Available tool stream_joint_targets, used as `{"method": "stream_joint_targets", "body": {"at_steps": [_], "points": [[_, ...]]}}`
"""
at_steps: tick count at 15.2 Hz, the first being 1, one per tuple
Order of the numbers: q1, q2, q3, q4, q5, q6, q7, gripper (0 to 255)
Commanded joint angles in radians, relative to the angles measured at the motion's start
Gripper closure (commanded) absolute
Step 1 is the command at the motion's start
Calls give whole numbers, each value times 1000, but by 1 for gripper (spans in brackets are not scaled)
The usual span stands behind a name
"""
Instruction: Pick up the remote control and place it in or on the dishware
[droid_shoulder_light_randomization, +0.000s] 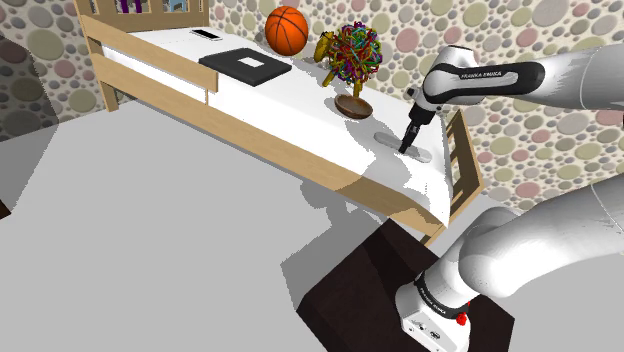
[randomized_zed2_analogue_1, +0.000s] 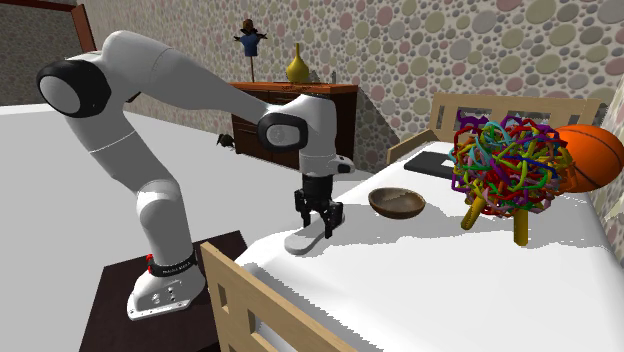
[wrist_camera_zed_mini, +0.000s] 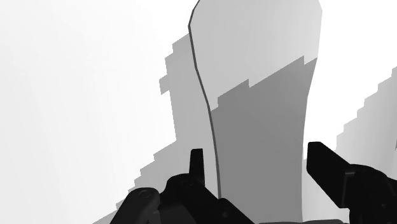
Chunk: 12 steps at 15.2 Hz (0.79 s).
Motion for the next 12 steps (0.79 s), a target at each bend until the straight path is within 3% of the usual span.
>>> {"method": "stream_joint_targets", "body": {"at_steps": [1, 12], "points": [[0, 0, 0, 1, 0, 0, 0, 255], [0, -43, 36, 115, 4, -156, 4, 255]]}}
